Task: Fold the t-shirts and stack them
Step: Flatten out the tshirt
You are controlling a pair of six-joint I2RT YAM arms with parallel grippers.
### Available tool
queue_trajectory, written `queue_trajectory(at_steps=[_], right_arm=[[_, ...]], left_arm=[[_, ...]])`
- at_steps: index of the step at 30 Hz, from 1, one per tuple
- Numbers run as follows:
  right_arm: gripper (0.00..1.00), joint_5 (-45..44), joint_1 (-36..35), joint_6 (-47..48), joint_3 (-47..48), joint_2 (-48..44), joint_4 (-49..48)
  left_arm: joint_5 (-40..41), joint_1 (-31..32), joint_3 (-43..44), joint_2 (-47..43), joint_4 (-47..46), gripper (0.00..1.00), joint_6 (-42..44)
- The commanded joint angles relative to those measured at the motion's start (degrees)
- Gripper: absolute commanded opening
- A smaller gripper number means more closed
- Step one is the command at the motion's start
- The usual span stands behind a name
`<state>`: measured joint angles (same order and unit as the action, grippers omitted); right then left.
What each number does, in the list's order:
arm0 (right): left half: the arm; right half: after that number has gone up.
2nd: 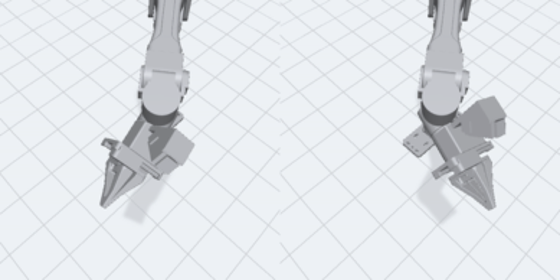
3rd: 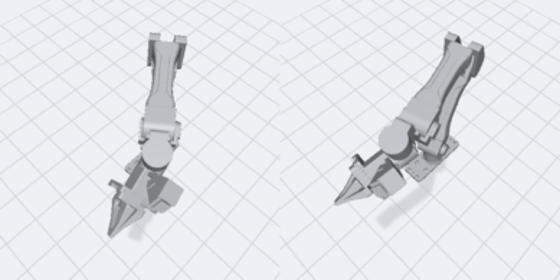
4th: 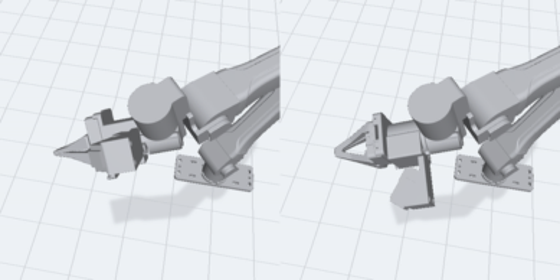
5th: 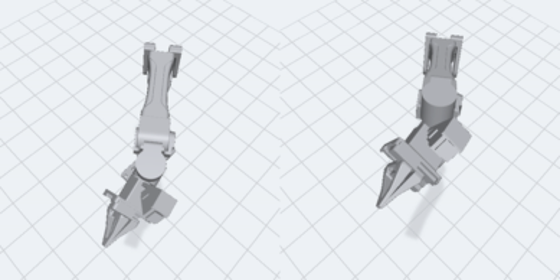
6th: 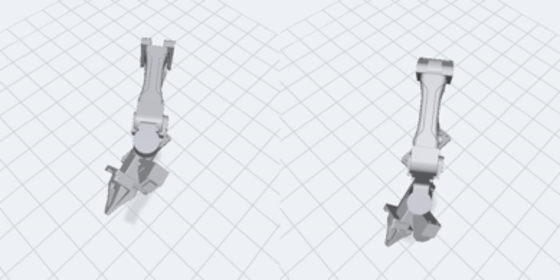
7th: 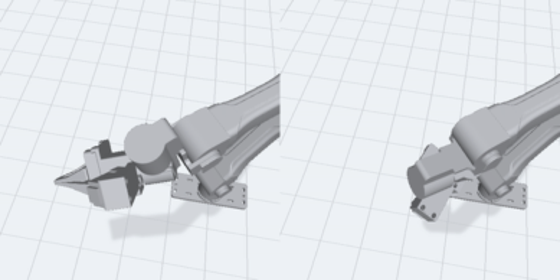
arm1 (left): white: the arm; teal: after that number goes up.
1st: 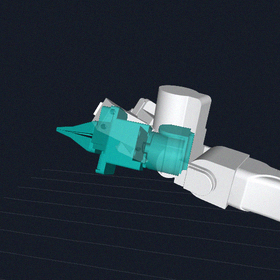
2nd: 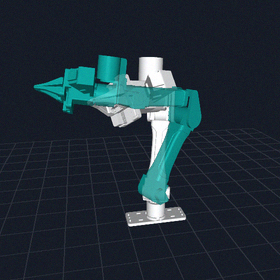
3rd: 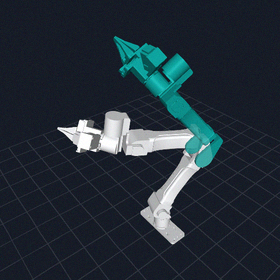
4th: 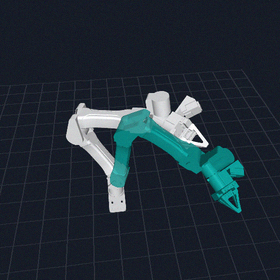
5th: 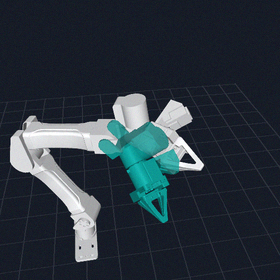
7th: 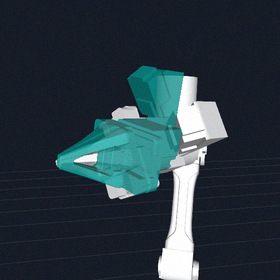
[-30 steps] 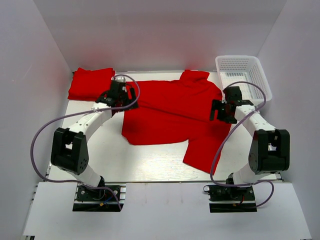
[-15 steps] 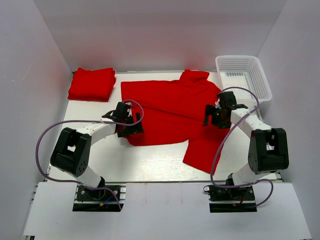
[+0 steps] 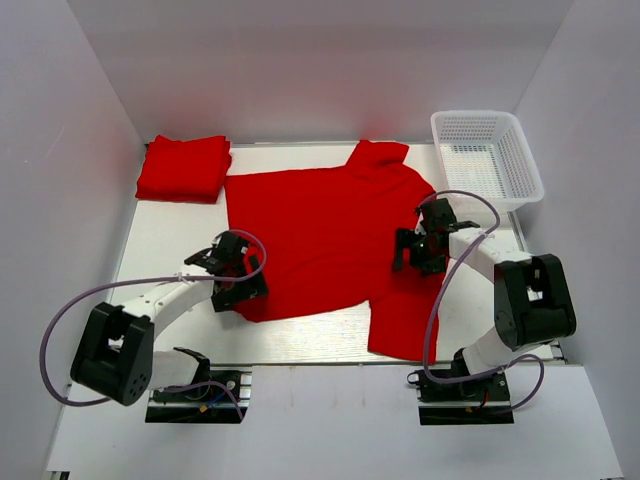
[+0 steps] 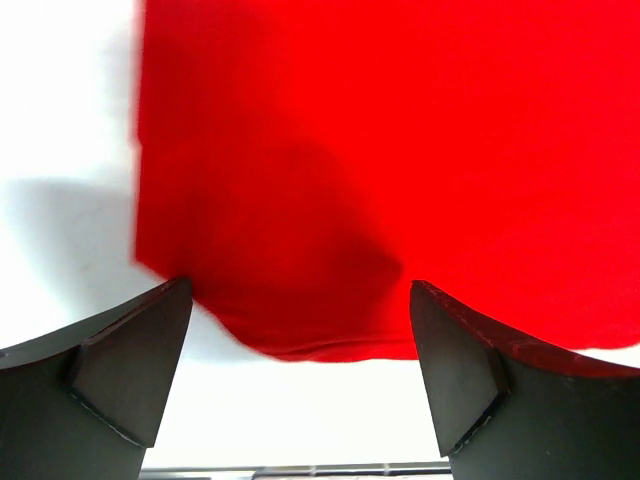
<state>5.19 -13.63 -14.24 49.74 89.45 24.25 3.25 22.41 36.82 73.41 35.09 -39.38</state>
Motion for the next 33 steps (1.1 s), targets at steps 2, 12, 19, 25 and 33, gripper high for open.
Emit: queue_trajectory(at_steps=[2, 12, 19, 25, 33], right_arm=[[0.9, 1.41, -2.1, -1.49, -2.8, -3.05, 0.88], [0.9, -11.59, -2.46, -9.31, 2.03, -15.26, 8.44], [0.9, -17.93, -2.46, -18.26, -4.64, -25.11, 19.59], [0.9, -14.77, -2.63, -21.7, -10.44, -32.92, 23.47], [0.9, -11.87, -2.98, -22.85, -14.14, -34.43, 22.95]], left_arm=[[5.45, 0.17, 1.58, -3.88, 4.11, 1.0, -2.64], [12.23, -0.97, 15.13, -2.13, 21.41, 1.0, -8.43], [4.06, -0.97, 4.41, -6.43, 21.25, 0.97, -13.89], [1.51, -0.97, -1.13, -11.44, 13.44, 0.8, -16.08], [1.58, -0.97, -2.36, -8.73, 7.54, 0.74, -16.7]])
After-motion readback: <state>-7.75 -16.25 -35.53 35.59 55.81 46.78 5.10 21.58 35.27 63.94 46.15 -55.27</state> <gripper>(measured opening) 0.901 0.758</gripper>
